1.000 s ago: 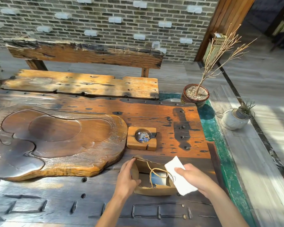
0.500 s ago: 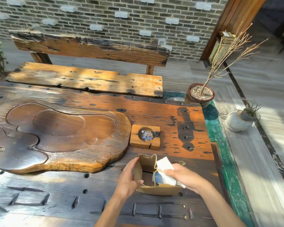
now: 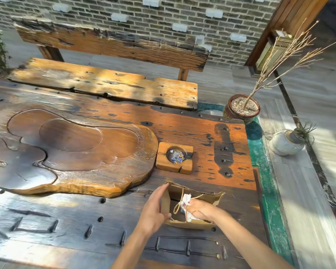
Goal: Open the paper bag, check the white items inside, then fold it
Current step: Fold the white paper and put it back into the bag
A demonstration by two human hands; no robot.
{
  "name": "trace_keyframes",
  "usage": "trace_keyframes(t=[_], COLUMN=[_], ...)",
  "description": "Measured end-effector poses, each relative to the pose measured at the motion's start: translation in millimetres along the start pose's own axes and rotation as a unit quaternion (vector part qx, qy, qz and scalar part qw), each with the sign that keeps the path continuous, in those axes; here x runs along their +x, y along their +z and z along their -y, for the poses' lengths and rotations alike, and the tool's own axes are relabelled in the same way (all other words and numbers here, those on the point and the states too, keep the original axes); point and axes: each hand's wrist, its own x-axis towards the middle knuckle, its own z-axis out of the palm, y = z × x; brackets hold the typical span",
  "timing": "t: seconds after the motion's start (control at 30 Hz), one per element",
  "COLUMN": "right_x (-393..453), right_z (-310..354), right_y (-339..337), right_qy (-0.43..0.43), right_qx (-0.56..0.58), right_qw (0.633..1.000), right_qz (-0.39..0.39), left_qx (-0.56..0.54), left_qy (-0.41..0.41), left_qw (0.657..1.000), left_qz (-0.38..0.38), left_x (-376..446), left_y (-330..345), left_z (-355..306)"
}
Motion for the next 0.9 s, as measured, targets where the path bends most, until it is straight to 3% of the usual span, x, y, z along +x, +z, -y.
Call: trace_keyframes(t=[0.07, 0.17, 0.27, 0.47, 0.53, 0.67, 0.73, 0.8, 0.9], right_x=[13.2, 9.1, 15.0, 31.6, 28.9, 18.7, 18.1, 23.6, 34.8], right_z=[2.2, 18.3, 19.8, 16.3, 15.4, 15.6, 14.0, 6.6, -2.2], right_y=[12.3, 10.5, 8.2, -3.7, -9.5, -15.9, -15.6, -12.4, -8.4], right_qy=[-0.002, 0.041, 0.050, 0.122, 0.125, 0.118, 0.156, 0.144, 0.117], right_qx=[-0.018, 0.027, -0.069, 0.105, 0.208, 0.310, 0.296, 0.324, 0.371], right_qw=[1.000, 0.998, 0.995, 0.987, 0.970, 0.943, 0.942, 0.933, 0.921], right_qz=[-0.022, 0.046, 0.056, 0.001, 0.008, 0.028, 0.032, 0.060, 0.031], left_qx=[0.010, 0.010, 0.009, 0.011, 0.014, 0.016, 0.023, 0.026, 0.027], left_qy=[0.000, 0.001, 0.002, 0.004, 0.009, 0.009, 0.001, 0.002, 0.000], left_qw=[1.000, 1.000, 1.000, 1.000, 1.000, 1.000, 1.000, 0.999, 1.000], left_qz=[-0.001, -0.004, 0.005, 0.021, 0.023, 0.020, 0.020, 0.018, 0.014], left_x=[-0.1, 0.9, 0.9, 0.0, -0.9, -1.8, -2.8, -2.9, -3.2], left_y=[-0.4, -1.5, -0.3, -0.1, 0.3, 0.4, 0.1, -0.1, -0.7], left_z=[0.9, 2.5, 2.2, 1.0, 1.1, -0.1, -0.8, -0.5, -1.1])
